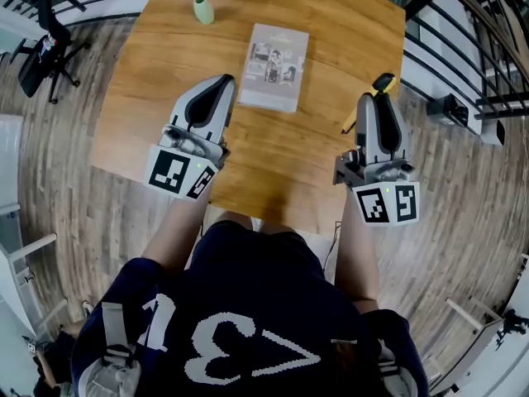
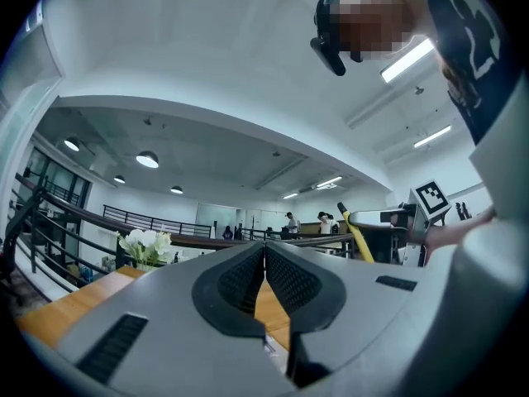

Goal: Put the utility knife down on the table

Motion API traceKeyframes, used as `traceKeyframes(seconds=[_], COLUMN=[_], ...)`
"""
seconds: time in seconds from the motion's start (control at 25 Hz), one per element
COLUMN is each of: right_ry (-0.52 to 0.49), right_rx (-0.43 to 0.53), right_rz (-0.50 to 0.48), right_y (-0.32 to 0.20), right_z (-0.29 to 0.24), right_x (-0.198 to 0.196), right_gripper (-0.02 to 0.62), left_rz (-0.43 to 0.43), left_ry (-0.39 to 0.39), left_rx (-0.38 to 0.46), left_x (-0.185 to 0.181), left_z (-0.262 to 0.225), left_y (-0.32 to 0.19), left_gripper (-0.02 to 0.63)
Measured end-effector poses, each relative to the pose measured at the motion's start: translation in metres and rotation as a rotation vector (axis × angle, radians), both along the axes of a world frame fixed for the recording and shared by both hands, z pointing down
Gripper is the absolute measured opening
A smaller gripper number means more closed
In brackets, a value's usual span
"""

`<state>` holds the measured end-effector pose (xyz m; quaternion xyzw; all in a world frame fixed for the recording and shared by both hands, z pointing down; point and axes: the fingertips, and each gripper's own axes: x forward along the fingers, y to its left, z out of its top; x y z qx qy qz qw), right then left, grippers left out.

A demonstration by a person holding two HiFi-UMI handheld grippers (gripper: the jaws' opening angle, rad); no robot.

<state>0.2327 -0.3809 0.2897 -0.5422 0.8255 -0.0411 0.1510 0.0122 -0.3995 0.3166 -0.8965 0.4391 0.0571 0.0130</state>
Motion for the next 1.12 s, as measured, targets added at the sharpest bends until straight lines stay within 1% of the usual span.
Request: traceKeyframes(seconds=[0.16,0.44,0.68,0.84,0.92,1.04,1.12], right_ry=[0.047,0.192,0.388,0.492,0.528,0.521,0.503], right_rx=[-0.135,-0.425,-0.633,-0.781,-0.841,-0.905,-0.915], right_rz=[0.014,-0.002,-0.02,-0.003,0.003,-0.005,-0.015], right_y=[-0.012,-0.01,0.006,0.015,0.021,0.026,0.026], right_z=[0.059,0.189,0.289,0.336,0.352,0.367,0.367], right_x=[-0.012,-0.038,-0.053,-0.046,-0.041,-0.038,-0.037], right_gripper=[0.129,0.129,0.129,0.129,0.13,0.133,0.137], left_rz=[0.034,0.067,0.09,0.089,0.09,0.083,0.079], left_ry=[-0.018,-0.049,-0.09,-0.105,-0.107,-0.108,-0.106], left_rx=[-0.052,-0.197,-0.297,-0.345,-0.359,-0.37,-0.369], left_x=[0.003,0.006,0.006,0.003,0.001,-0.004,-0.005], left_z=[0.038,0.121,0.179,0.202,0.208,0.214,0.214], left_y=[-0.01,-0.013,-0.003,0.005,0.008,0.008,0.007], left_gripper=[0.018,0.018,0.018,0.018,0.018,0.018,0.018])
